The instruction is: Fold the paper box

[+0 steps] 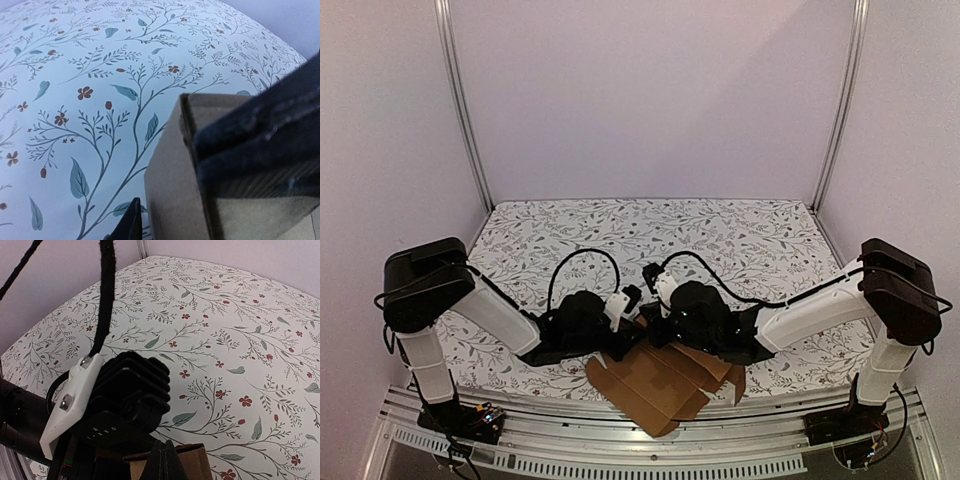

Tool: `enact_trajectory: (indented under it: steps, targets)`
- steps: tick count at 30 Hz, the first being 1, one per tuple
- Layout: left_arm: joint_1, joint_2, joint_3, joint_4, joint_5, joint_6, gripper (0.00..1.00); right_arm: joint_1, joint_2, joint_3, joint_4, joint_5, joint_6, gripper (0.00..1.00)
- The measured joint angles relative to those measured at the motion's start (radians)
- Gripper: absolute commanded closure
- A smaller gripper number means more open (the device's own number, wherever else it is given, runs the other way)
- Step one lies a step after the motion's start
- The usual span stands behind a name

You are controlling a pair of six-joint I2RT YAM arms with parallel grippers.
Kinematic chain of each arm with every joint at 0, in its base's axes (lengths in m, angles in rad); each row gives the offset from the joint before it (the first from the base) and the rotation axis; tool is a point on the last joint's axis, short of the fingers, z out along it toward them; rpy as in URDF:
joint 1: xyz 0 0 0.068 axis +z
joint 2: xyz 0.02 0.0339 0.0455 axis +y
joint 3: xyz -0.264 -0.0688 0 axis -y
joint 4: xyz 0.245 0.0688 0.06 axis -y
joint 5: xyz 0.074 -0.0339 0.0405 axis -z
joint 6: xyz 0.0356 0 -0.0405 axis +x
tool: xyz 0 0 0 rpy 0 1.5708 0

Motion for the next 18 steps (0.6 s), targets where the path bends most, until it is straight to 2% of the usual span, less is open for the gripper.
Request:
enact_trajectory:
  steps: [13, 16, 18]
  targets:
    - [-0.001, 0.000, -0.020, 0.082, 0.016, -0.027, 0.75, 0.016, 0.002, 0.031, -0.067, 0.029, 0.023, 1.00]
    - [-0.001, 0.001, -0.019, 0.098, 0.020, -0.029, 0.85, 0.017, 0.002, 0.036, -0.077, 0.030, 0.027, 1.00]
    - [-0.001, 0.006, -0.019, 0.108, 0.021, -0.026, 0.96, 0.017, 0.002, 0.038, -0.081, 0.031, 0.031, 1.00]
